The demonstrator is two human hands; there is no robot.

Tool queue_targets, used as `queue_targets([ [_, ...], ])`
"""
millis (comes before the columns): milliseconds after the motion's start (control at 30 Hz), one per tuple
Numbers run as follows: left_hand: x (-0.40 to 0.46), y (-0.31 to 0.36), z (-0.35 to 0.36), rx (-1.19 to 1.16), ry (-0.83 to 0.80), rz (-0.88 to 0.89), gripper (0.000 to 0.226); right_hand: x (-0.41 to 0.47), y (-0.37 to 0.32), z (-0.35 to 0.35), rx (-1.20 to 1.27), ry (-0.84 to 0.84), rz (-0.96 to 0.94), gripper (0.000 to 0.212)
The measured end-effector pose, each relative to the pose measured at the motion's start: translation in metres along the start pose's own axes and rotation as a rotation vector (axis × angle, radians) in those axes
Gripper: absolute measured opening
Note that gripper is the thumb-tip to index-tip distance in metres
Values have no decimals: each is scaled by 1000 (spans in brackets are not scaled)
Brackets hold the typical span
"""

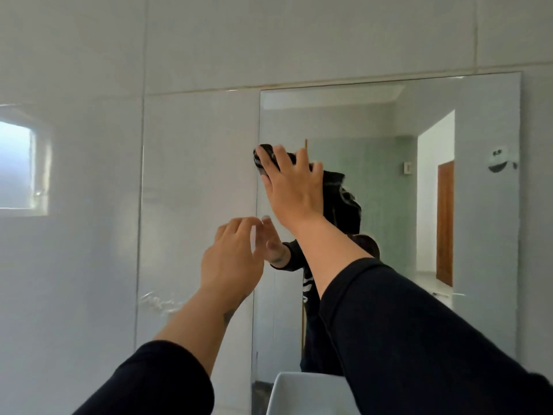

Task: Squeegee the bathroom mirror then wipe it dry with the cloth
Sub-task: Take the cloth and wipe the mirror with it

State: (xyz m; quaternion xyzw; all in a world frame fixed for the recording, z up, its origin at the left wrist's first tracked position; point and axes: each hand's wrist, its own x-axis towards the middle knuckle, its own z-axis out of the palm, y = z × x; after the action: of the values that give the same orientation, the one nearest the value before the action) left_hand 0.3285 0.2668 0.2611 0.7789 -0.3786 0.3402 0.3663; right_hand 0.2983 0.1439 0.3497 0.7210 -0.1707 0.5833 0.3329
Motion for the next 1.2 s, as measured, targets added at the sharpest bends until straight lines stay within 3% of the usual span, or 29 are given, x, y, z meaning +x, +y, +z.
queue_targets([
  [167, -19, -6, 11, 19, -23, -71, 51, -38, 7, 2, -39, -1, -200, 51],
  [267, -33, -1, 20, 12, -55, -34, 54, -63, 28, 2, -53, -13, -217, 53],
  [600, -43, 37, 47, -6, -112, 124, 73, -87, 113, -19, -31, -35, 159, 49],
  [1200, -49, 43, 73, 88, -140, 113, 87, -155, 211, -38, -43, -7, 758, 46],
])
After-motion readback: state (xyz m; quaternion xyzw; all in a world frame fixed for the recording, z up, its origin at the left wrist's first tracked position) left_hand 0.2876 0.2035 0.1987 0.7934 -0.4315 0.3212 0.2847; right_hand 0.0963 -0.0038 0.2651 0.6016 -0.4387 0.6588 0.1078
